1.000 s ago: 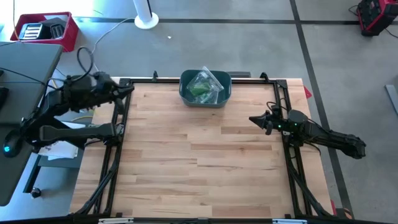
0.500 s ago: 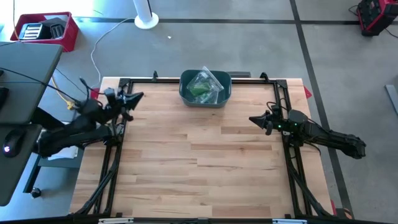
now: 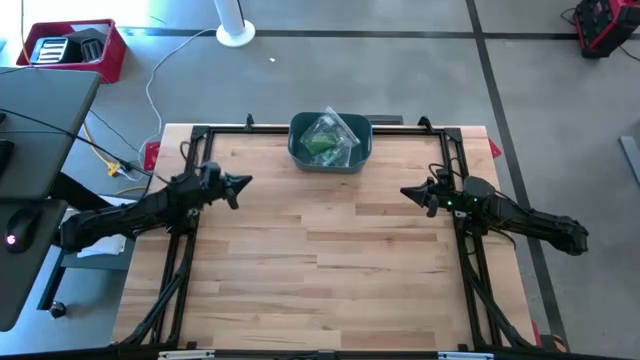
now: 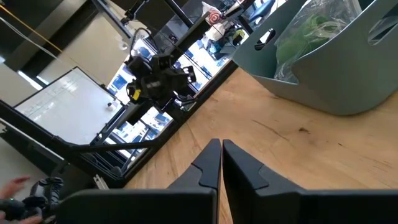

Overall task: Roll bandage
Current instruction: Return to Home Position

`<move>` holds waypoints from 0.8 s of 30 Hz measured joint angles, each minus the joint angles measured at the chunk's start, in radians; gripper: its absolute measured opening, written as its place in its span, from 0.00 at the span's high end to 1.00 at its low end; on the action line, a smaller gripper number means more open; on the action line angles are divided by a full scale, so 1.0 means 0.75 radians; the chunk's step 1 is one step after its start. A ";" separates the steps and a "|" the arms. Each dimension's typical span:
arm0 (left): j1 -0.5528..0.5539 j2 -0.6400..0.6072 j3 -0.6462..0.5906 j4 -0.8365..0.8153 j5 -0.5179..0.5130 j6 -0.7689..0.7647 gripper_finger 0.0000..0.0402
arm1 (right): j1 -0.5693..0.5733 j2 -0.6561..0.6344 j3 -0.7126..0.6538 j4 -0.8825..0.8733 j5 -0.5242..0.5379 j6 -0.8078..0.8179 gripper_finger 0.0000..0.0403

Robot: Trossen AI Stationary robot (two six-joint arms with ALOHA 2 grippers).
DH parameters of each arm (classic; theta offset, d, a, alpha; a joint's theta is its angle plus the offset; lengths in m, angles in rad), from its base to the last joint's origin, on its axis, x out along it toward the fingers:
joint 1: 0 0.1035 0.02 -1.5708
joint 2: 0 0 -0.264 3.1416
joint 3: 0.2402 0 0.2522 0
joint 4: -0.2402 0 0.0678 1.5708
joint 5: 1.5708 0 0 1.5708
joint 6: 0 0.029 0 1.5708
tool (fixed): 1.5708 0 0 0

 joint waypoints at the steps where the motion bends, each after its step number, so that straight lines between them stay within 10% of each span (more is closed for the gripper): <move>1: 0.000 0.002 -0.016 -0.022 0.002 -0.001 0.99 | 0.000 0.000 0.000 0.000 0.000 0.000 0.98; 24: -0.388 -0.261 -0.031 0.005 0.095 0.641 0.99 | 0.000 0.007 0.001 0.000 -0.005 0.000 0.98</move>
